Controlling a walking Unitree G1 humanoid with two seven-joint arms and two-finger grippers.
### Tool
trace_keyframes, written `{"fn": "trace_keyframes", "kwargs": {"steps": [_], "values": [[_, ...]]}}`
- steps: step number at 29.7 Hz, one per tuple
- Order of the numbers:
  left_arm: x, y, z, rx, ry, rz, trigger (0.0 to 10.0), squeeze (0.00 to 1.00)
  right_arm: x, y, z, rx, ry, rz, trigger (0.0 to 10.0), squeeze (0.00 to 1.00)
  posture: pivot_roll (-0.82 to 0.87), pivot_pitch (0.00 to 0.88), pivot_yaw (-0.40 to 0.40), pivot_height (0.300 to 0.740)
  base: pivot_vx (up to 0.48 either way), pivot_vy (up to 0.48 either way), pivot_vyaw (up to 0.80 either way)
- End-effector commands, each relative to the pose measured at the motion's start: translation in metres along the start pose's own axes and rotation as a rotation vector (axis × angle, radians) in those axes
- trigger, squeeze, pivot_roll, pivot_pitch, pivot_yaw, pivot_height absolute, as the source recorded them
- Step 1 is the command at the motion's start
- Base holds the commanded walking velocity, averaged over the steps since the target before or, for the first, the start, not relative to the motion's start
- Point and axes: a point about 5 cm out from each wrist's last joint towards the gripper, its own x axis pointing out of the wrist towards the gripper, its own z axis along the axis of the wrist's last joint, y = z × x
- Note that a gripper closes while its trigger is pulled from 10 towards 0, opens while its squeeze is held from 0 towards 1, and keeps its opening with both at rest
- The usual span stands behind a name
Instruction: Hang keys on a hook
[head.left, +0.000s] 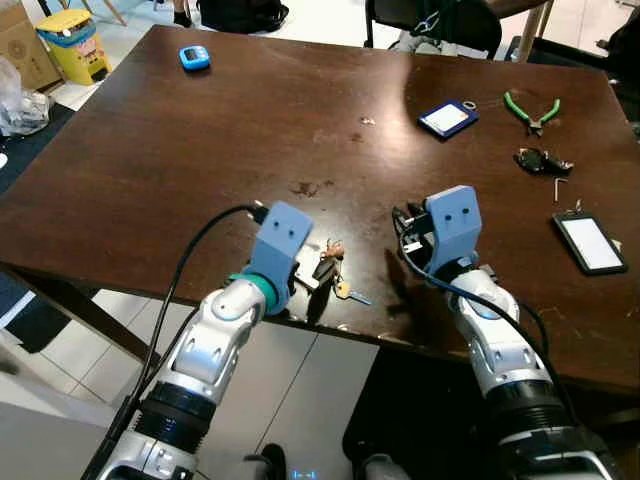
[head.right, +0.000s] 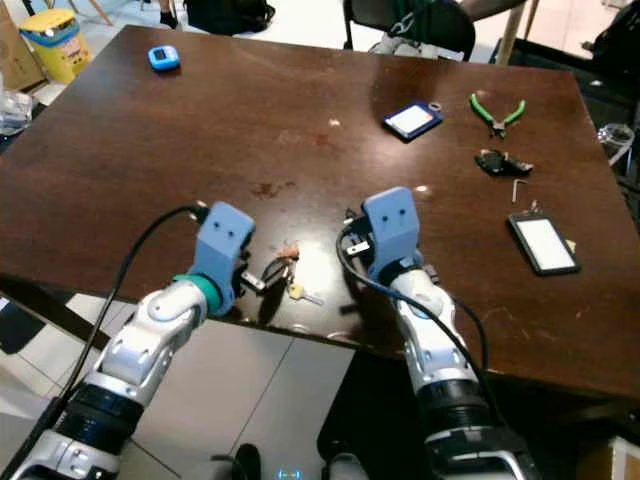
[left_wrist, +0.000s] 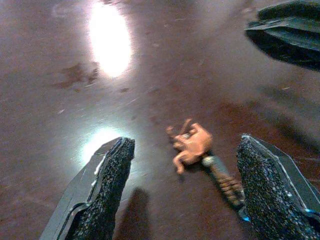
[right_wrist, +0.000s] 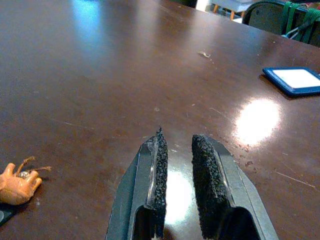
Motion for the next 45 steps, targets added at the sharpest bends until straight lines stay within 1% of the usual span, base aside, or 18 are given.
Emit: {"fn": "trace_keyframes", "kwargs": {"steps": [1,6,13,18,20,25,26,27,28,29,30,31,32,34,35,42,43,45], "values": [[-0.001,-0.004,-0.007,-0.023,0.025,-0.026,10.0,0.00,-0.003,0.003,-0.003,-0.008,0.003,0.007,10.0,0.00,-0.08,0.240,0.132,0.740,0.000,0.000,0.00],[0.000,-0.015,-0.012,-0.074,0.040,-0.086,10.0,0.00,-0.003,0.006,-0.001,-0.006,0.000,0.014,10.0,0.00,-0.08,0.238,0.130,0.740,0.000,0.000,0.00],[0.014,-0.018,-0.016,-0.100,0.075,-0.093,10.0,0.00,-0.003,0.006,-0.002,-0.008,0.001,0.013,10.0,0.00,-0.08,0.229,0.137,0.740,0.000,0.000,0.00],[0.018,-0.019,-0.014,-0.098,0.074,-0.090,10.0,0.00,-0.003,0.006,-0.002,-0.009,0.000,0.012,10.0,0.00,-0.09,0.227,0.142,0.740,0.000,0.000,0.00],[0.027,-0.014,-0.014,-0.101,0.089,-0.053,10.0,0.00,-0.005,0.003,-0.001,-0.012,-0.003,0.003,10.0,0.00,-0.10,0.225,0.151,0.740,0.000,0.000,0.00],[0.028,-0.007,-0.019,-0.111,0.108,-0.017,9.8,0.00,-0.007,-0.001,-0.001,-0.017,-0.002,-0.009,10.0,0.00,-0.11,0.227,0.153,0.740,0.000,0.000,0.00],[0.027,-0.005,-0.021,-0.116,0.117,-0.004,9.3,0.00,-0.008,-0.002,-0.001,-0.019,-0.001,-0.013,10.0,0.00,-0.10,0.226,0.153,0.740,0.000,0.000,0.00],[0.027,-0.005,-0.021,-0.116,0.117,-0.004,9.3,0.00,-0.008,-0.002,-0.001,-0.019,-0.001,-0.013,10.0,0.00,-0.10,0.226,0.153,0.740,0.000,0.000,0.00],[0.025,-0.003,-0.025,-0.121,0.127,0.004,8.0,0.00,-0.009,-0.003,-0.001,-0.020,0.000,-0.016,10.0,0.00,-0.10,0.227,0.152,0.740,0.000,0.000,0.00],[0.025,-0.003,-0.025,-0.121,0.127,0.004,8.0,0.00,-0.009,-0.003,-0.001,-0.020,0.000,-0.016,10.0,0.00,-0.10,0.227,0.152,0.740,0.000,0.000,0.00],[0.022,-0.001,-0.030,-0.123,0.139,0.016,5.8,0.00,-0.008,-0.004,-0.001,-0.020,0.000,-0.017,10.0,0.00,-0.10,0.227,0.151,0.740,0.000,0.000,0.00],[0.022,-0.001,-0.030,-0.123,0.139,0.016,5.8,0.00,-0.008,-0.004,-0.001,-0.020,0.000,-0.017,10.0,0.00,-0.10,0.227,0.151,0.740,0.000,0.000,0.00],[0.020,0.000,-0.034,-0.125,0.148,0.025,5.4,0.00,-0.007,-0.004,-0.001,-0.021,0.001,-0.017,10.0,0.00,-0.10,0.227,0.151,0.740,0.000,0.000,0.00],[0.019,0.001,-0.036,-0.126,0.153,0.030,5.4,0.00,-0.007,-0.004,-0.001,-0.021,0.000,-0.017,10.0,0.00,-0.10,0.227,0.151,0.740,0.000,0.000,0.00],[0.018,0.001,-0.038,-0.128,0.157,0.034,4.8,0.00,-0.006,-0.003,0.000,-0.021,-0.001,-0.016,10.0,0.00,-0.10,0.228,0.146,0.740,0.000,0.000,0.00],[0.019,0.003,-0.047,-0.149,0.175,0.052,4.3,0.00,-0.006,-0.003,0.001,-0.023,-0.005,-0.012,10.0,0.00,-0.10,0.231,0.144,0.740,0.000,0.000,0.00],[0.019,0.003,-0.047,-0.151,0.176,0.053,3.1,0.00,-0.006,-0.004,0.002,-0.024,-0.005,-0.013,10.0,0.00,-0.10,0.231,0.144,0.740,0.000,0.000,0.00],[0.019,0.004,-0.048,-0.151,0.177,0.055,2.9,0.00,-0.007,-0.005,0.001,-0.025,-0.004,-0.015,10.0,0.00,-0.10,0.233,0.144,0.740,0.000,0.000,0.00]]}}
